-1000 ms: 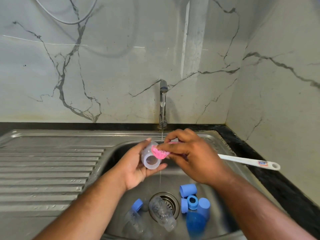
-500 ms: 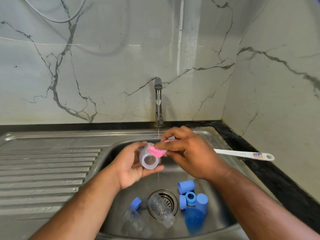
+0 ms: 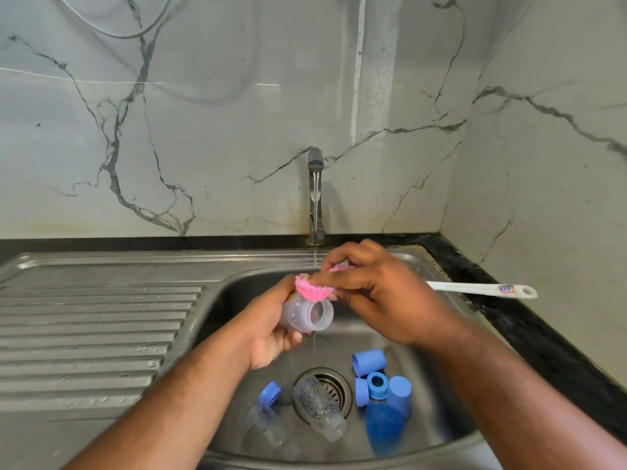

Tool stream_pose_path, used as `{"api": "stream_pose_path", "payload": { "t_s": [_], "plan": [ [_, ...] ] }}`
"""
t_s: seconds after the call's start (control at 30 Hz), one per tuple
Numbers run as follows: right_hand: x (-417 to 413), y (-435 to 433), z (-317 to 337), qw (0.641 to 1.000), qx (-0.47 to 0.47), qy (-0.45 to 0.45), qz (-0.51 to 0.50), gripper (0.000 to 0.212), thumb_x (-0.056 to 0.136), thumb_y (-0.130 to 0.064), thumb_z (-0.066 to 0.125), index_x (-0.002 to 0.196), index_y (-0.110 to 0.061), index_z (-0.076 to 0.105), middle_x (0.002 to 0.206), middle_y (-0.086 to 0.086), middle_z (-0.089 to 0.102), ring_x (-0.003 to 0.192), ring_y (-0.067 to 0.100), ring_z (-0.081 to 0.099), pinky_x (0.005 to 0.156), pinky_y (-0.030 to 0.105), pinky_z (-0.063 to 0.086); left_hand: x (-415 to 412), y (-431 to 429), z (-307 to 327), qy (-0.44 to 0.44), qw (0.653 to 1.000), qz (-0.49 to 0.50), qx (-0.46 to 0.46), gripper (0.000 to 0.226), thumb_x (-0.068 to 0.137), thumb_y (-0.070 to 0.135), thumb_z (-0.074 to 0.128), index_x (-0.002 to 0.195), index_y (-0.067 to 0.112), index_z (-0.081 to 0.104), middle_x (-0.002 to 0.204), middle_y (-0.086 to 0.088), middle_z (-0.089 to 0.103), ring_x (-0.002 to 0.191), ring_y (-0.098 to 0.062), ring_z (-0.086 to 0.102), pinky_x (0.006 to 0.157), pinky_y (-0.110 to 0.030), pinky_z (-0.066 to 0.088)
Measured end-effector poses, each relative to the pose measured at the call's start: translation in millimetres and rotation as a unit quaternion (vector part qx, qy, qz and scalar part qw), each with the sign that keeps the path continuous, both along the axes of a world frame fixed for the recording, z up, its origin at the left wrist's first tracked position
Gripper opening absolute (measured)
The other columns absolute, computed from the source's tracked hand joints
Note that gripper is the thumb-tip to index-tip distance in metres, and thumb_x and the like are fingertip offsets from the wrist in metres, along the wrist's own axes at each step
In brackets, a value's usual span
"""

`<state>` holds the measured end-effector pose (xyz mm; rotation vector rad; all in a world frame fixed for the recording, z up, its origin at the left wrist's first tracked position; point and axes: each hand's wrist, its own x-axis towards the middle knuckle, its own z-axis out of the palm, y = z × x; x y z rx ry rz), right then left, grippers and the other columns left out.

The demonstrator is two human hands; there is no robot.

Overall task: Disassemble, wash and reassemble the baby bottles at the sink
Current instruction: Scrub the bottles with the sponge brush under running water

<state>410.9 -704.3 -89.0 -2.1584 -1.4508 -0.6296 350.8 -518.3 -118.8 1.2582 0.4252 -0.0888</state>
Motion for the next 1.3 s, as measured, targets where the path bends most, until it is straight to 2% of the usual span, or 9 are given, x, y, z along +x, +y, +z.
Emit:
{"api": "stream_pose_path", "payload": {
  "t_s": [0.2,0.37,0.53,0.67,0.83,1.0,1.1,1.2,1.3],
  "plan": [
    [-6.1,1.9,-1.4,0.995,-0.034,0.091,0.026,0.044,0.093,-0.043,0.059,0.136,-0.036,0.064,0.121,-0.013,0.053,0.107,0.003,0.052,0.084,0.017,0.046,-1.2,2.2,-0.8,0.022,1.000,0.001,-0.007,0.050,0.087,0.055,0.061,0.093,0.006,0.069,0.070,-0.012,0.068,0.058,-0.021,0.056,0.031,-0.017,0.038],
    [-6.2,4.4,-4.6,0.994,-0.002,0.108,0.010,0.039,0.093,-0.033,0.068,0.132,-0.034,0.067,0.115,-0.012,0.058,0.099,0.007,0.059,0.080,0.026,0.052,-0.6,10.3,-1.2,0.038,0.998,-0.042,-0.010,0.059,0.087,0.065,0.059,0.093,0.007,0.069,0.071,-0.013,0.067,0.056,-0.020,0.056,0.036,-0.019,0.041],
    [3.5,-3.2,-0.5,0.976,0.095,0.187,-0.061,0.039,0.092,-0.023,0.073,0.126,-0.043,0.067,0.110,-0.011,0.064,0.096,0.002,0.062,0.080,0.017,0.047,-2.4,30.7,11.4,-0.114,0.983,-0.132,-0.061,0.019,0.086,0.032,0.071,0.101,0.021,0.071,0.093,-0.014,0.066,0.066,-0.021,0.058,0.045,-0.023,0.039],
    [4.1,-5.7,3.9,0.950,0.145,0.276,-0.027,0.035,0.092,-0.023,0.075,0.125,-0.034,0.072,0.111,-0.008,0.071,0.100,0.006,0.066,0.086,0.020,0.050,-5.1,27.2,11.4,-0.151,0.979,-0.123,-0.056,0.035,0.091,0.034,0.072,0.119,0.015,0.064,0.090,-0.008,0.065,0.058,-0.012,0.050,0.040,-0.018,0.037],
    [-2.1,-5.1,7.9,0.936,0.166,0.308,0.037,0.033,0.090,-0.019,0.074,0.123,-0.022,0.074,0.112,-0.007,0.073,0.105,0.008,0.068,0.089,0.018,0.051,-5.6,22.0,14.7,-0.112,0.984,-0.112,-0.081,0.041,0.089,0.052,0.061,0.099,0.015,0.073,0.078,-0.005,0.063,0.041,-0.002,0.034,0.032,-0.011,0.023],
    [-6.3,-0.8,5.7,0.944,0.141,0.293,0.059,0.030,0.090,-0.018,0.075,0.120,-0.018,0.076,0.113,-0.005,0.071,0.105,0.014,0.069,0.092,0.028,0.055,-4.2,15.1,10.6,-0.046,0.993,-0.108,-0.031,0.058,0.078,0.069,0.062,0.089,0.012,0.065,0.068,-0.013,0.056,0.035,-0.005,0.038,0.029,-0.014,0.029],
    [-3.2,-1.6,4.1,0.951,0.135,0.276,0.022,0.027,0.092,-0.019,0.075,0.118,-0.027,0.077,0.108,-0.009,0.071,0.099,0.011,0.069,0.085,0.028,0.056,-5.1,15.8,9.4,-0.048,0.992,-0.114,-0.006,0.064,0.077,0.074,0.060,0.094,0.013,0.070,0.071,-0.009,0.059,0.044,-0.007,0.043,0.036,-0.016,0.037],
    [1.5,-4.5,2.5,0.953,0.152,0.263,-0.020,0.025,0.091,-0.021,0.076,0.115,-0.031,0.077,0.099,-0.014,0.072,0.090,0.005,0.068,0.076,0.019,0.050,-7.2,24.9,11.9,-0.092,0.983,-0.161,-0.014,0.075,0.068,0.080,0.067,0.109,0.018,0.073,0.083,-0.006,0.067,0.061,-0.011,0.053,0.045,-0.020,0.044],
    [4.7,-5.0,1.1,0.946,0.165,0.276,-0.040,0.024,0.091,-0.025,0.076,0.114,-0.031,0.078,0.092,-0.012,0.074,0.081,0.007,0.067,0.072,0.024,0.051,-8.1,33.9,10.7,-0.154,0.967,-0.193,-0.059,0.081,0.054,0.047,0.098,0.122,0.025,0.060,0.102,-0.010,0.070,0.075,-0.019,0.062,0.051,-0.025,0.050]
  ]
}}
